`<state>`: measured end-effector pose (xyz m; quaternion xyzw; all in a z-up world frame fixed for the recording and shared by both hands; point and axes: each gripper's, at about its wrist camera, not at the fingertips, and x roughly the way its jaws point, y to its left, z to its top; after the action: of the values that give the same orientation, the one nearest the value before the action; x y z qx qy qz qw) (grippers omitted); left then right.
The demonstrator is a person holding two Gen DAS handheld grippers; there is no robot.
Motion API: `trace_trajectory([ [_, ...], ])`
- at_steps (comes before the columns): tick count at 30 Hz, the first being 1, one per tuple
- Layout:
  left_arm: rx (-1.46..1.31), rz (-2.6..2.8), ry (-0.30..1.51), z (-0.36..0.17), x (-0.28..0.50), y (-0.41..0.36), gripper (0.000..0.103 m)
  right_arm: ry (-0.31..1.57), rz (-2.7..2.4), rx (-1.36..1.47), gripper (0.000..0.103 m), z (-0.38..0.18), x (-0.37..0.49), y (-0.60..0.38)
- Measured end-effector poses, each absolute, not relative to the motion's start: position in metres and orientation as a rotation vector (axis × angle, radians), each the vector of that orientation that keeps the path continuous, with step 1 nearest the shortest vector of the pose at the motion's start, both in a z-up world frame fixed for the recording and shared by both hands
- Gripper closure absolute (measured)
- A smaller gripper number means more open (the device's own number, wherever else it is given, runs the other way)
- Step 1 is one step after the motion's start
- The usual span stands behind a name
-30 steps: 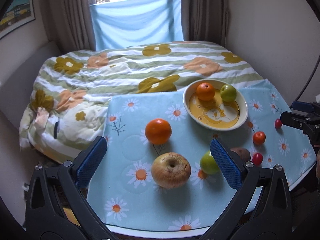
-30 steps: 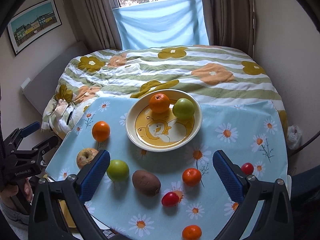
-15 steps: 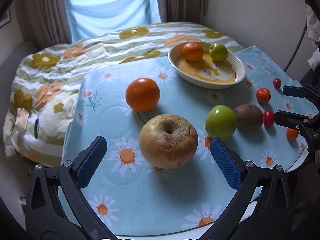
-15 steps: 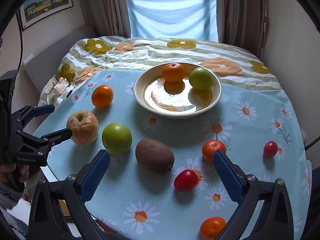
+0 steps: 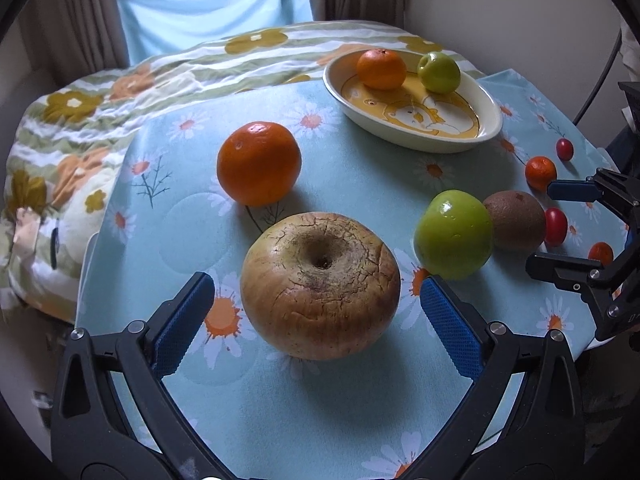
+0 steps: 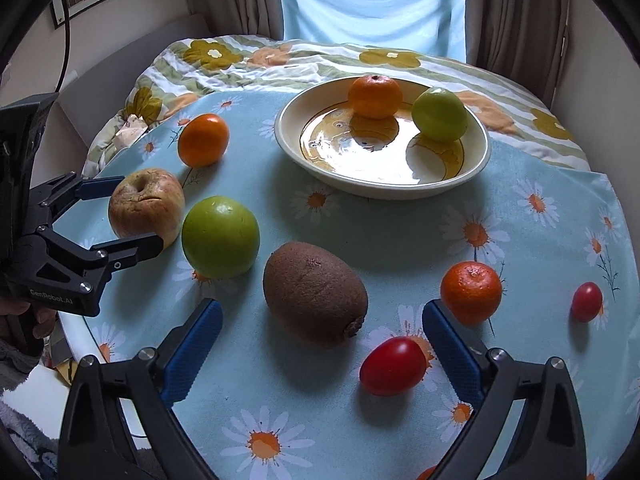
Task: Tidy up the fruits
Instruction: 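Grasp the wrinkled apple with the left tool while the right tool grasps the kiwi, then carry the wrinkled apple into the bowl with the left tool while the right tool carries the kiwi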
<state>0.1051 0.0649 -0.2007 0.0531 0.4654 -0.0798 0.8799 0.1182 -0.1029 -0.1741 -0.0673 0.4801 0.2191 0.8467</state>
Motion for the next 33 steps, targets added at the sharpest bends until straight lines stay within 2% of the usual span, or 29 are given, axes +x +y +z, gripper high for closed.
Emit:
trace_trajectory([
  [3,0.107,-0.164,0.984,-0.202,0.109,0.065,0.003,1.024,0.469,-0.180,0.005,-0.176,0.122,-0.100],
  [6,0.103,-0.167,0.997,-0.204,0.112,0.063,0.015,1.033,0.480,-0.214,0.006,-0.177,0.125,-0.097],
  [9,0.116,-0.145,1.018,-0.207,0.115,0.061,0.021,1.046,0.504,-0.213,0.010,-0.179,0.129,-0.095],
  [20,0.111,-0.126,1.024,-0.207,0.113,0.060,0.022,1.083,0.532,-0.211,0.026,-0.188,0.134,-0.087],
  [27,0.093,-0.115,1.032,-0.206,0.107,0.062,0.022,1.103,0.541,-0.223,0.028,-0.193,0.137,-0.082],
  [33,0.076,-0.103,1.042,-0.206,0.102,0.064,0.022,1.097,0.524,-0.248,0.040,-0.193,0.137,-0.081],
])
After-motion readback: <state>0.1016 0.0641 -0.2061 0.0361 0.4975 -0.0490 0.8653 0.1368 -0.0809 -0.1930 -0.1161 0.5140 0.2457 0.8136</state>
